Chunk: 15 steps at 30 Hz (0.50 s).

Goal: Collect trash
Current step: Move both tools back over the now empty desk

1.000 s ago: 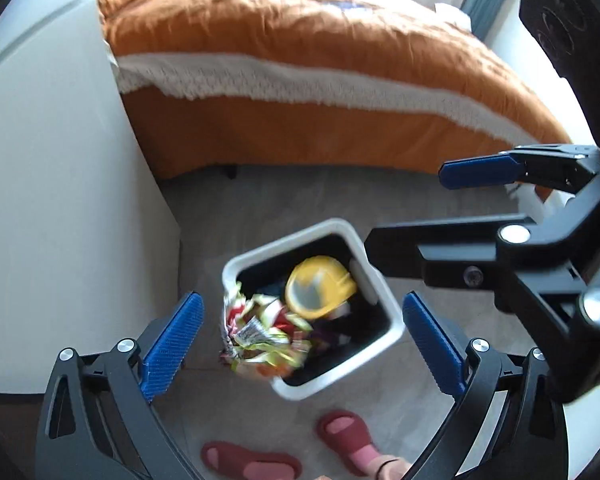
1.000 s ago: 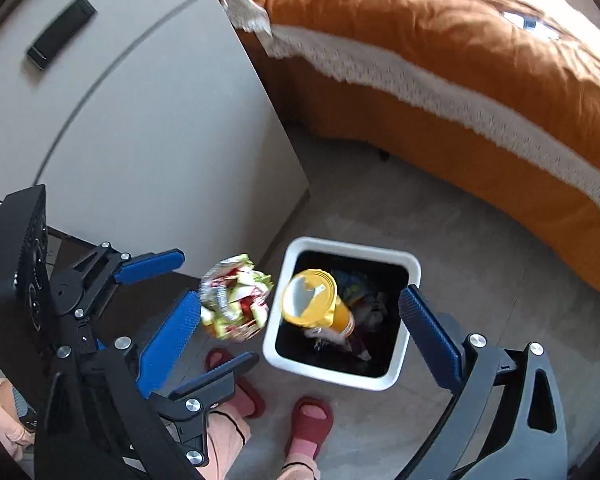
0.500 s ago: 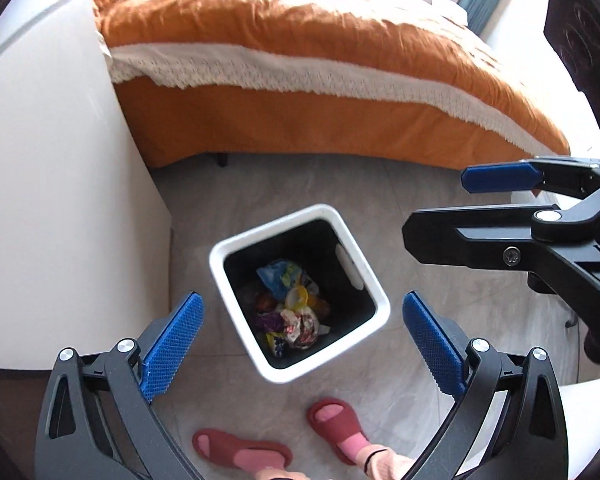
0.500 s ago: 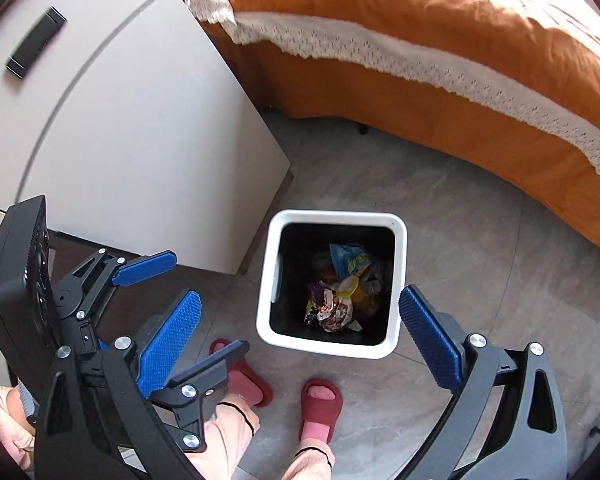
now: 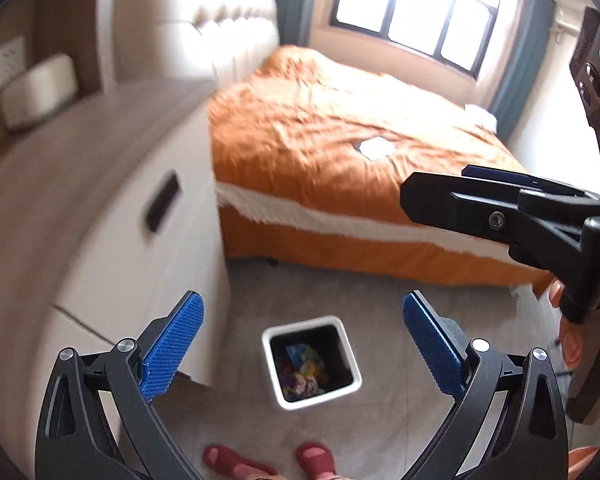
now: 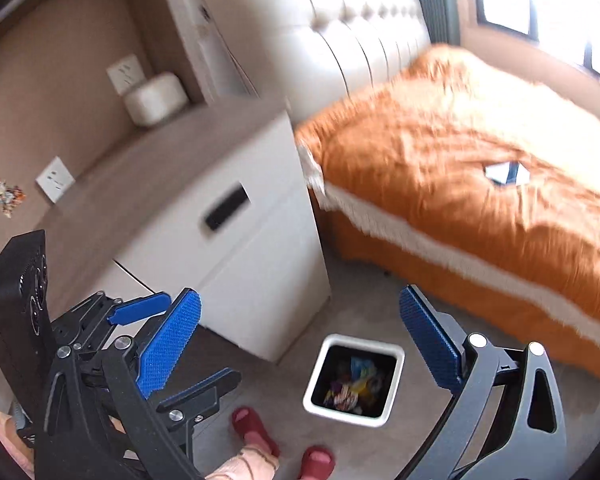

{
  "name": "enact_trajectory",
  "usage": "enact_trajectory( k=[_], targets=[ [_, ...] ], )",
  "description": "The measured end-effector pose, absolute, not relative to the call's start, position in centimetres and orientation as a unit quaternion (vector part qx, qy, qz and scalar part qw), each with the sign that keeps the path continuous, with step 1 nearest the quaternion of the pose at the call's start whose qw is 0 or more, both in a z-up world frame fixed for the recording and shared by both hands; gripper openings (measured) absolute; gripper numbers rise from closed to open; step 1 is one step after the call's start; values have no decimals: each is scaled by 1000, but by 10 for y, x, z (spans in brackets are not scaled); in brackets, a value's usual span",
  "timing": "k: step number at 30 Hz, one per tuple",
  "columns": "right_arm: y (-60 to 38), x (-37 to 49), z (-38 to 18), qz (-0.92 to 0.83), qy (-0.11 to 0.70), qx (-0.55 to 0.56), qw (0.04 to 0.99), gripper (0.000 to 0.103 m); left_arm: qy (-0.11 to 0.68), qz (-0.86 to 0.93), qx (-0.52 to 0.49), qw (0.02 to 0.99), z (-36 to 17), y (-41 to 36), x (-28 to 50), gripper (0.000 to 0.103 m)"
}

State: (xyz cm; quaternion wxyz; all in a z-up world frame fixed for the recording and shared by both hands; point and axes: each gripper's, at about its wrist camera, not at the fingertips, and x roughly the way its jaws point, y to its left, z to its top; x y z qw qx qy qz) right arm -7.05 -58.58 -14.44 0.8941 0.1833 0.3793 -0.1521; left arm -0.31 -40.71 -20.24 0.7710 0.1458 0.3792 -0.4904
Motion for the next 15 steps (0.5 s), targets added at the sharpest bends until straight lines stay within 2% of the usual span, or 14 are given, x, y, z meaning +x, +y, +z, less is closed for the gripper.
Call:
enact_trajectory(
  k=[8, 15],
  targets=[
    [-552, -55, -53, -70, 300, 130, 943, 99, 311, -402, 122, 853, -101, -358, -8, 98],
    [-513, -29, -7, 3, 254, 120, 960, 99, 290, -298, 101, 904, -53, -292, 6, 98]
  ],
)
